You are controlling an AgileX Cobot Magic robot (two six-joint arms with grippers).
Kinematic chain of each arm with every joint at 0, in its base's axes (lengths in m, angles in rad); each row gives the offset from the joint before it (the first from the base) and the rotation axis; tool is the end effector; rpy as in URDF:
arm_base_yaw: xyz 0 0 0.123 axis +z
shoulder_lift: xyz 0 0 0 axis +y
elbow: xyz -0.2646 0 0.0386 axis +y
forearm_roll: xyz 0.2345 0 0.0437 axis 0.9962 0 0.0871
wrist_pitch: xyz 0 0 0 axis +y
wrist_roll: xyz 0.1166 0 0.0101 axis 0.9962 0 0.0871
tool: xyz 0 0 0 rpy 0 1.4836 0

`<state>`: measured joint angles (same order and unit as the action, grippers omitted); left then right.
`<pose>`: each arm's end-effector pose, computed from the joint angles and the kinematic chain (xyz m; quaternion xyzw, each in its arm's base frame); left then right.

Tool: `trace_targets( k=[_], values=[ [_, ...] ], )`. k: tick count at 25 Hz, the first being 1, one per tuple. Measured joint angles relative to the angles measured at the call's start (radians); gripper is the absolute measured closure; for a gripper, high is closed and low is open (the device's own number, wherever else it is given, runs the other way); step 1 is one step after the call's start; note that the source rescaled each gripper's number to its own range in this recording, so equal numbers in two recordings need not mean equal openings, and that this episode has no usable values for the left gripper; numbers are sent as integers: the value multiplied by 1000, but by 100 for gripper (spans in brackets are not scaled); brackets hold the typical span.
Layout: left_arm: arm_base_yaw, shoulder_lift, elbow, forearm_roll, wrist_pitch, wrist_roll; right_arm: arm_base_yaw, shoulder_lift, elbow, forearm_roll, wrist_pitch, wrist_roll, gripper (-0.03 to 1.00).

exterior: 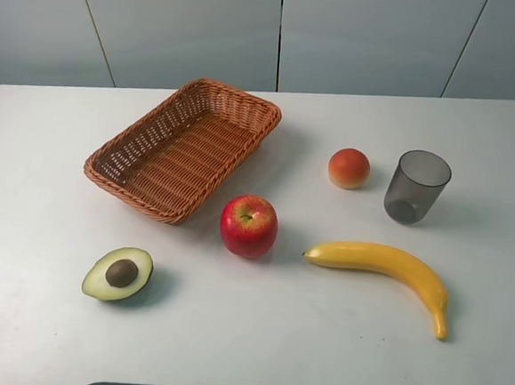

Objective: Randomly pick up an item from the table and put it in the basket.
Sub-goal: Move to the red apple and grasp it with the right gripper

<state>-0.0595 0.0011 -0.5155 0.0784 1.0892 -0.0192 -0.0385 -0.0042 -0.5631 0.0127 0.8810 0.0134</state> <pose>0.0217 0.0068 0.2607 0.0149 0.8561 0.0188 0.5162 0.0236 0.0002 0.2970 0.0204 0.7822 -0.0015 0.6227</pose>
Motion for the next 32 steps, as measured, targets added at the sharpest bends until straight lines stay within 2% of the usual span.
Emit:
trace_targets(
  k=[6, 9, 14, 19, 22, 32],
  values=[
    [0, -1, 0, 0, 0, 0, 0, 0, 0, 0, -137, 0, -3],
    [0, -1, 0, 0, 0, 0, 0, 0, 0, 0, -157, 10, -3],
    [0, -1, 0, 0, 0, 0, 0, 2, 0, 0, -200, 120, -3],
    [0, 0, 0, 0, 0, 0, 0, 92, -2, 26, -210, 126, -3],
    [0, 0, 0, 0, 0, 0, 0, 189, -2, 87, -210, 65, -3],
    [0, 0, 0, 0, 0, 0, 0, 563, -28, 357, -223, -281, -3]
  ],
)
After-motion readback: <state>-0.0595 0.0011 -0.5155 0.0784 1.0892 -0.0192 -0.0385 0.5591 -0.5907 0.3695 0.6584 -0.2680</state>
